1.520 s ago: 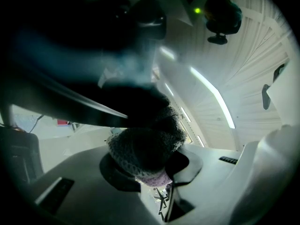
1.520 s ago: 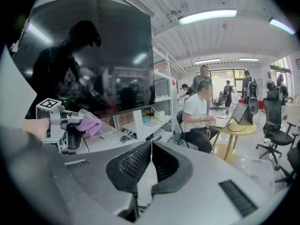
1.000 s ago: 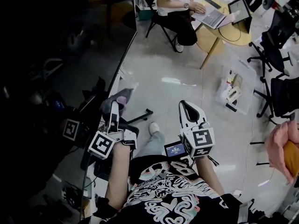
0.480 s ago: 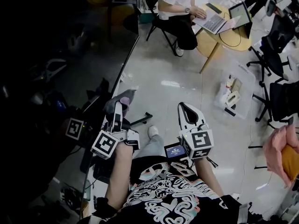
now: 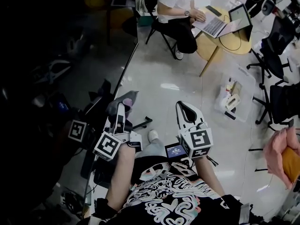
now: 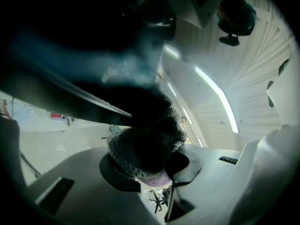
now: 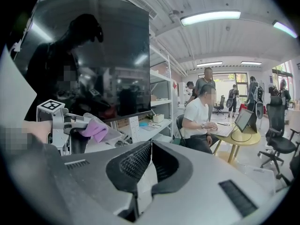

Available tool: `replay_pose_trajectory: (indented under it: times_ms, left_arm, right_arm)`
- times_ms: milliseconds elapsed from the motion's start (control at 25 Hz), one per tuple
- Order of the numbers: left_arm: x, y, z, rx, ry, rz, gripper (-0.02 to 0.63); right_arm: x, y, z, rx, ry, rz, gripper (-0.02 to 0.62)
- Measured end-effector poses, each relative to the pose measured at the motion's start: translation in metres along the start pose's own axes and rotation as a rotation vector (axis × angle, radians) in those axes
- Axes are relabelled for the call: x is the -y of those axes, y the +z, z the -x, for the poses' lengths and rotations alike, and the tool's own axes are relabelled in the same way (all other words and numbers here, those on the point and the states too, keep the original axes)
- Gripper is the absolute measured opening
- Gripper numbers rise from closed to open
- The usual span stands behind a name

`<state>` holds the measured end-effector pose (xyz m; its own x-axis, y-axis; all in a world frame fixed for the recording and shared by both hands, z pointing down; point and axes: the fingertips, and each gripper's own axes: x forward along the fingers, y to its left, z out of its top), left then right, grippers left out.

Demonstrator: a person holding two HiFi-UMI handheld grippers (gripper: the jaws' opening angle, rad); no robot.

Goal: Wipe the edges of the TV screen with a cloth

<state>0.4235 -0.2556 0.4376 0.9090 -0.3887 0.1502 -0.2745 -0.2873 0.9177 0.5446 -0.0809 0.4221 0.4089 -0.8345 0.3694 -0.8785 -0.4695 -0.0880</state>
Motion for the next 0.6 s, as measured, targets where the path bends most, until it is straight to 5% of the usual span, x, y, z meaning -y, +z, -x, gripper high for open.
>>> replay_pose_trajectory:
  times_ms: [80, 160, 520, 600]
  left_arm:
    - [-0.004, 0.006, -0.002, -0.017, 0.045, -0.132, 0.120]
    - [-0.004, 0.008, -0.003, -0.020, 0.065, -0.183, 0.120]
    - [0.011, 0.001, -0.020, 0.003, 0.009, -0.105, 0.120]
    - [0.014, -0.003, -0.022, 0.012, -0.012, -0.008, 0.120]
  right_arm:
    - [-0.001, 0.010, -0.008, 0.029, 0.035, 0.005, 0.029]
    - [-0.002, 0.016, -0.013, 0.045, 0.052, 0.019, 0.029]
    - [0.002, 0.024, -0.016, 0.070, 0.063, 0.016, 0.029]
    - [0.002, 0.024, -0.016, 0.071, 0.063, 0.015, 0.029]
